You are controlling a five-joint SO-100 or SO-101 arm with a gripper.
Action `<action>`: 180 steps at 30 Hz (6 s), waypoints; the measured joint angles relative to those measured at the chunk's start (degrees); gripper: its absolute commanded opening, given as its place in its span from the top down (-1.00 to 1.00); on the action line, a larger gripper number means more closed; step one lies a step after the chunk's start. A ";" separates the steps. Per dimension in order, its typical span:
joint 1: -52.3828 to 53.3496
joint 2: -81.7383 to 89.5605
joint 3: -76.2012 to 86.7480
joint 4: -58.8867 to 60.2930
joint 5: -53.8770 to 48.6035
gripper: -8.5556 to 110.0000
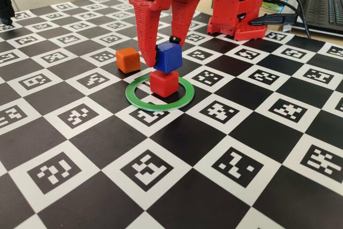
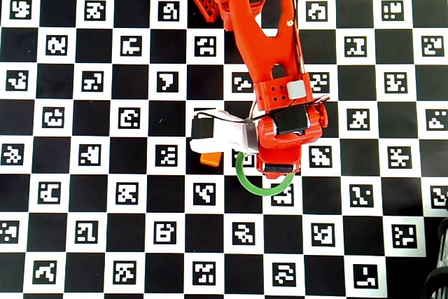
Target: Grab the red cube then put it in the green circle then put the blue cube on top and finally the orange cube on top
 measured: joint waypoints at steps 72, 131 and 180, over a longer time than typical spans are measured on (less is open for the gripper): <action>17.58 8.26 14.41 -5.71 -21.45 0.16; 19.78 1.05 15.47 -14.68 -8.17 0.66; 0.62 1.05 -15.38 16.08 3.60 0.68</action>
